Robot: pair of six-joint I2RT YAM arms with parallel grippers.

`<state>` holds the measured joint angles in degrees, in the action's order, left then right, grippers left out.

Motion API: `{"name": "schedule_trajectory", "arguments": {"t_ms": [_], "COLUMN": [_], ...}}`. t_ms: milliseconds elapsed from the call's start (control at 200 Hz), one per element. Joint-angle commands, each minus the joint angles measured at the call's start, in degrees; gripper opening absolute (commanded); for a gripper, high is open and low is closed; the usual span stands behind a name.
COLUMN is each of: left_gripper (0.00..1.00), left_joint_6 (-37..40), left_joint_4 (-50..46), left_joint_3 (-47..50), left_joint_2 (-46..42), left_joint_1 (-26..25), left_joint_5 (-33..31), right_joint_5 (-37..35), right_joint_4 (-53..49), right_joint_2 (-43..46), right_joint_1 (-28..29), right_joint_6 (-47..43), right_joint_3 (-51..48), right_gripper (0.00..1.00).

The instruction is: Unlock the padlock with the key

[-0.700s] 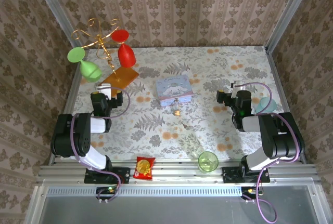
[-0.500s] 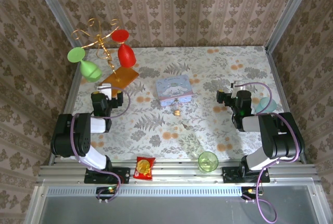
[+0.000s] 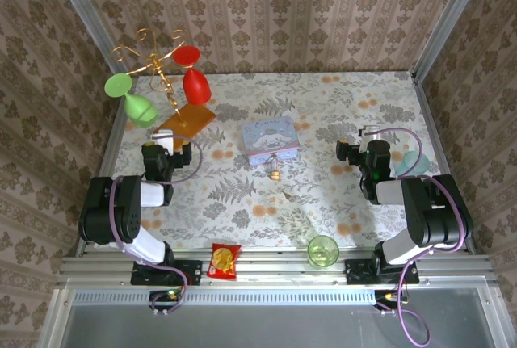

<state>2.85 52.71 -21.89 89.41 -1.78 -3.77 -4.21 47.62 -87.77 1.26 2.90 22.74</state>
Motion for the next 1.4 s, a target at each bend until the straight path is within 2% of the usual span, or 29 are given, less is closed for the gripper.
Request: {"name": "schedule_trajectory", "arguments": {"t_ms": [0,205,310,380,450,500,605,685,750,940,990,1170,1285,1365,1395], "left_gripper": [1.00,1.00,1.00,1.00,1.00,1.00,1.00,1.00,1.00,1.00,1.00,1.00,1.00,1.00,1.00], "left_joint_6": [0.6,0.6,1.8,4.4,6.7,7.6,6.5,3.4,-0.8,-22.6,-26.1,-31.0,-35.3,-38.7,-39.1], "left_joint_4": [0.1,0.9,-1.4,-5.8,-8.4,-10.1,-16.2,-20.0,-21.1,-20.4,-21.1,-23.5,-22.4,-21.1,-19.6], "left_joint_3": [-0.5,0.0,1.0,0.6,0.8,0.7,-0.5,-1.2,-1.2,-0.5,-0.5,-1.5,-0.7,-0.5,-0.4], "left_joint_2": [-0.2,-0.6,-5.4,-9.7,-13.4,-15.8,-21.2,-25.5,-28.5,-31.2,-30.6,-26.0,-23.0,-20.4,-19.2], "left_joint_1": [0.5,0.7,-0.3,-2.9,-6.2,-8.1,-10.6,-12.7,-13.6,-15.3,-17.5,-28.0,-32.5,-34.8,-35.7], "left_joint_5": [1.0,1.3,1.1,-0.9,-3.9,-5.4,-3.7,-2.1,1.1,11.3,11.8,11.9,10.3,9.3,9.2], "right_joint_5": [-0.7,-0.2,0.9,0.5,0.2,1.1,0.4,4.7,4.4,6.4,6.4,9.2,9.2,12.0,12.8], "right_joint_4": [0.8,1.1,-2.9,-8.9,-21.0,-25.7,-35.2,-43.5,-47.6,-55.4,-58.2,-60.6,-61.7,-61.7,-61.8], "right_joint_2": [0.0,0.2,2.3,5.4,7.6,10.7,13.7,14.9,16.3,18.2,17.4,13.3,9.1,5.1,4.0], "right_joint_1": [0.1,-0.2,0.0,0.8,0.9,1.3,2.8,3.3,5.8,17.3,20.2,28.5,32.0,33.9,34.6], "right_joint_6": [-0.9,-0.8,-1.5,-2.2,-0.3,0.8,5.6,8.5,8.4,9.5,10.5,12.8,14.4,16.5,17.2], "right_joint_3": [0.8,0.6,1.9,3.8,8.2,10.1,13.9,18.2,19.8,21.0,21.6,20.9,21.5,22.3,22.6], "right_gripper": [1.00,1.00,1.00,1.00,1.00,1.00,1.00,1.00,1.00,1.00,1.00,0.93,0.81,0.63,0.59]}}
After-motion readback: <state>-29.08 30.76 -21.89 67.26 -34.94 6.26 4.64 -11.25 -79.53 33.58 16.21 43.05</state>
